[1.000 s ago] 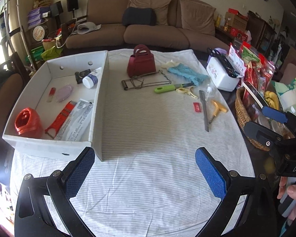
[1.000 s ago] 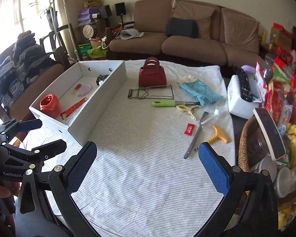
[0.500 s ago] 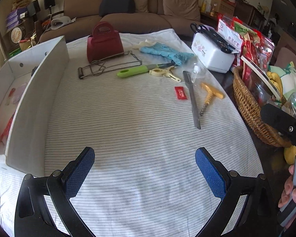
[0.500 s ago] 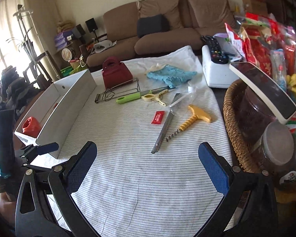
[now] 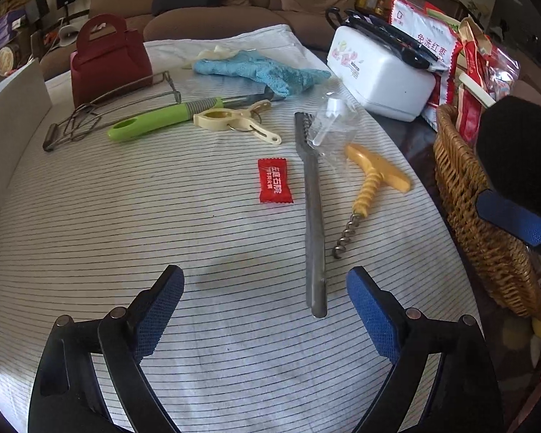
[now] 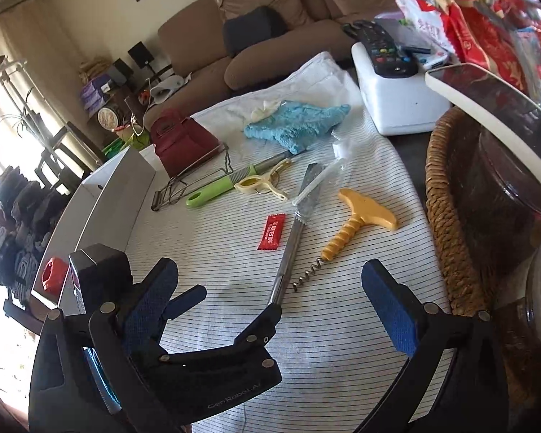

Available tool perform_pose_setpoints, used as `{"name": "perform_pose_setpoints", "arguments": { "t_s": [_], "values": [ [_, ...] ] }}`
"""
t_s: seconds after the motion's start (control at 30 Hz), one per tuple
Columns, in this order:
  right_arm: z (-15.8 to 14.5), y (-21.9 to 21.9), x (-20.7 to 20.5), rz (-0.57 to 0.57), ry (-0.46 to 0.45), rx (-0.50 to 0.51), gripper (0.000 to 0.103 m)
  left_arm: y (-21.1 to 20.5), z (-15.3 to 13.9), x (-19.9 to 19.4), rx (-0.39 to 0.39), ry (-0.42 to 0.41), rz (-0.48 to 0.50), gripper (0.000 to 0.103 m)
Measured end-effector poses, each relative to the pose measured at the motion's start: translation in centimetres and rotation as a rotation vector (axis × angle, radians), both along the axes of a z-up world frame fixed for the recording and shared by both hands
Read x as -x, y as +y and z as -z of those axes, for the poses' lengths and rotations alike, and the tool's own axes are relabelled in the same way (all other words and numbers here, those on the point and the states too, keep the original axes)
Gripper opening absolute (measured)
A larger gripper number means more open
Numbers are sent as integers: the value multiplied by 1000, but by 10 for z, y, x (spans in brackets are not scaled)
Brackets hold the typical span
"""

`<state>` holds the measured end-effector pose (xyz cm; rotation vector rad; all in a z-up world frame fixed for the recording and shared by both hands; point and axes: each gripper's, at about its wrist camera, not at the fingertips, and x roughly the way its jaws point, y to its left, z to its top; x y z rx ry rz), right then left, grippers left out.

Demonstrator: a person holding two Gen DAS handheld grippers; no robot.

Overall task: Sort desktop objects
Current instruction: 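Reach the left tool to the long metal grater and close on it, then grasp the metal grater with the right tool while the left tool holds it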

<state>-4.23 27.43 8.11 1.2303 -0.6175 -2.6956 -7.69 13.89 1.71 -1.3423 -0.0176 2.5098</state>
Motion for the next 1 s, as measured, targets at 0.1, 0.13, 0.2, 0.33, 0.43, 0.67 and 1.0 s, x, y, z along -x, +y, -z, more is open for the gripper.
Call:
{"name": "perform_pose_setpoints", "arguments": {
  "t_s": [0.1, 0.13, 0.2, 0.33, 0.43, 0.67, 1.0],
  "values": [
    [1, 3, 3, 9, -10, 12, 102, 4, 5, 2, -1, 7, 6, 85],
    [2, 4, 4, 11, -17, 5, 102, 6, 6, 4, 18, 20, -4, 82],
    [3, 5, 2, 15, -22, 8, 102, 8, 5, 5, 34, 32, -12, 65],
    [1, 6, -2, 14, -13, 18, 102, 10, 3, 9, 26, 25, -4, 55],
    [1, 8, -3, 14, -8, 32, 102, 9, 3, 7, 34, 18, 18, 15],
    [3, 5, -3, -3, -13, 34, 102, -30, 2, -3, -4, -30, 49, 14],
    [33, -38, 11, -187, -113, 308, 102, -117, -6, -64, -83, -189, 71, 14]
  ]
}}
